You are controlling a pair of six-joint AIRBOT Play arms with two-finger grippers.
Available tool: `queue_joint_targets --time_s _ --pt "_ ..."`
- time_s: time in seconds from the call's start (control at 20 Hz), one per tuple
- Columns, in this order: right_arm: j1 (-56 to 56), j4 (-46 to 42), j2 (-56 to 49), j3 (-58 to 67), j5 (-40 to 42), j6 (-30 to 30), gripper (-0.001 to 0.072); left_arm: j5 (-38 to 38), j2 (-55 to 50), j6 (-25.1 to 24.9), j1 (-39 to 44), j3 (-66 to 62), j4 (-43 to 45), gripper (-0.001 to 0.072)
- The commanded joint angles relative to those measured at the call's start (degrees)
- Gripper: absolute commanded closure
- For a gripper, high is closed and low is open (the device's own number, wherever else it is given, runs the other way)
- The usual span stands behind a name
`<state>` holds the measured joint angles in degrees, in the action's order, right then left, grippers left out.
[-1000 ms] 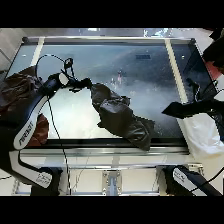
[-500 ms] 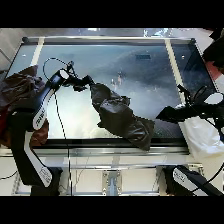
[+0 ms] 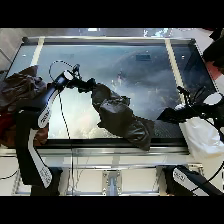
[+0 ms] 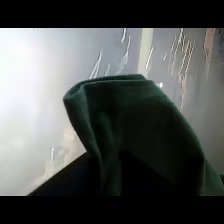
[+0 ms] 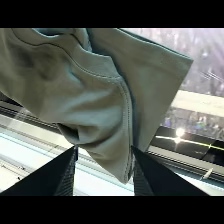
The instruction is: Fold the shirts.
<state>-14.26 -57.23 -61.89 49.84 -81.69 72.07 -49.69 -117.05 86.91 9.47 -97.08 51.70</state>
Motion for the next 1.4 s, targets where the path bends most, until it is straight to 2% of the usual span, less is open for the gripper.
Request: queue_joint_targets --time_s 0.0,0.3,0.55,0.7,0.75,0.95,1.0,1.05,1.2,1.35 --pt "0.0 -0.5 -2.6 -0.3 -1.8 0.3 0.0343 -0.3 -0.3 -0.4 1.0 -0.2 0.1 0.0695" --pt "3.8 0.0 -16.1 -0.6 -1.7 -2.6 0.0343 -0.3 2.7 -0.4 0.4 -0.2 0.1 0.0695" --pt "10.8 0.1 -23.7 -0.5 7.1 -2.9 0.0343 -0.3 5.6 -1.5 -0.9 -0.2 0.1 0.0695" --pt "13.5 1.0 -24.8 -0.5 9.3 -4.7 0.0357 -0.3 6.0 -1.7 -0.9 -0.2 0.1 0.0695" --pt "14.2 1.3 -25.0 -0.5 9.9 -5.2 0.0451 -0.3 6.0 -1.7 -0.9 -0.2 0.1 0.0695" --pt "15.5 2.3 -25.3 -0.5 13.9 -5.3 0.0464 -0.5 6.0 -1.7 -0.9 -0.2 0.1 0.0695" --pt "15.6 2.7 -25.3 -0.4 14.2 -5.4 0.0544 -0.6 6.0 -1.7 -0.9 -0.2 0.1 0.0695" --pt "15.6 3.2 -25.2 -0.3 14.1 -5.7 0.0694 -0.8 6.1 -1.7 -0.9 -0.2 0.1 0.0695" --pt "15.5 3.3 -23.4 2.6 8.4 -5.8 0.0697 -1.6 8.4 -1.8 -1.8 -0.2 0.2 0.0695" --pt "15.3 2.7 -15.9 9.6 0.2 -5.5 0.0697 -4.6 15.4 -2.6 -5.3 -0.2 3.4 0.0696"
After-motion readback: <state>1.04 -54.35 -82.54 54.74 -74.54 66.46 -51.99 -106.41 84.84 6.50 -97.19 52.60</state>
